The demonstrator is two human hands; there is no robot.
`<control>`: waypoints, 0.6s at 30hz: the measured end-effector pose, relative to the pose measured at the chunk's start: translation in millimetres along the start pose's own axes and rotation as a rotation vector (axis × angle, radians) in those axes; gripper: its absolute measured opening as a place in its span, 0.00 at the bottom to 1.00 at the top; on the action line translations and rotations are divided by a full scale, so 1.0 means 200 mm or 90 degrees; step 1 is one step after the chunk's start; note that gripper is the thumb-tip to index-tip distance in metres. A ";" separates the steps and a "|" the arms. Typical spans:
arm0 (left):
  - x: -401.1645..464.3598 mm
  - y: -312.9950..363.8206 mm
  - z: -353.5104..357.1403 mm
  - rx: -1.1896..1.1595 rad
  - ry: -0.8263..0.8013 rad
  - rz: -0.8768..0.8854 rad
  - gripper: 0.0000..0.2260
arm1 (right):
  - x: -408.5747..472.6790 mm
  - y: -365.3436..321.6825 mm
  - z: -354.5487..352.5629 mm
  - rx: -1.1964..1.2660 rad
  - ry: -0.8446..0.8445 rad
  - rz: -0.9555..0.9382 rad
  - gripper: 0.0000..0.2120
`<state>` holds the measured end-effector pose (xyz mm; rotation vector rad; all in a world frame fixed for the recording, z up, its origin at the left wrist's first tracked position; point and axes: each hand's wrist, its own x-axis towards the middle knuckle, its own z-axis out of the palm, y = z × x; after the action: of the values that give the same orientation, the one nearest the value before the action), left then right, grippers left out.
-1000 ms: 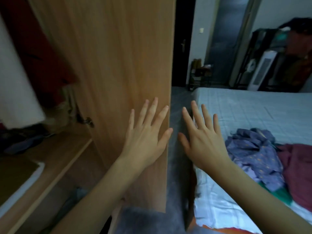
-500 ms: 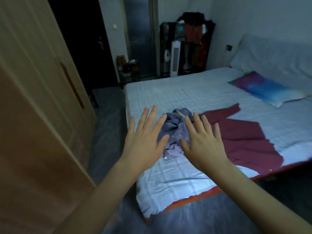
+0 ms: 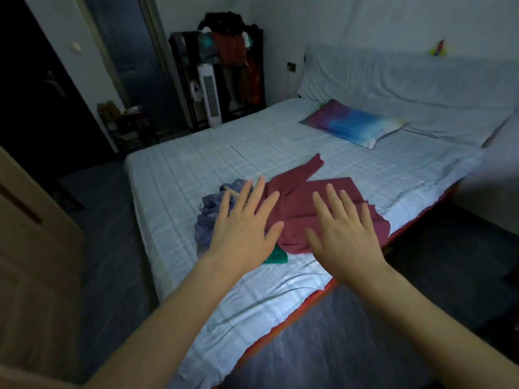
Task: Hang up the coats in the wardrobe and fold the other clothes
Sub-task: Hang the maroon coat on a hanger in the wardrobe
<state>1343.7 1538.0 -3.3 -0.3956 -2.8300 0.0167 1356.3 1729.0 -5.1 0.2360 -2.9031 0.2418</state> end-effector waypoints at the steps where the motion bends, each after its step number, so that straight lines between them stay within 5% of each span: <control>1: 0.04 0.01 0.02 0.000 -0.003 0.005 0.31 | 0.03 0.02 0.01 -0.003 -0.003 0.007 0.33; 12: 0.61 -0.19 0.26 -0.034 -0.020 -0.026 0.34 | 0.65 0.13 0.13 -0.034 -0.029 -0.015 0.34; 18: 0.95 -0.32 0.43 -0.075 -0.040 -0.063 0.28 | 1.06 0.15 0.18 -0.061 -0.042 -0.033 0.34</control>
<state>1127.3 1530.2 -30.6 -0.2843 -2.9177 -0.1611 1139.3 1722.8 4.7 0.3091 -2.9590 0.0877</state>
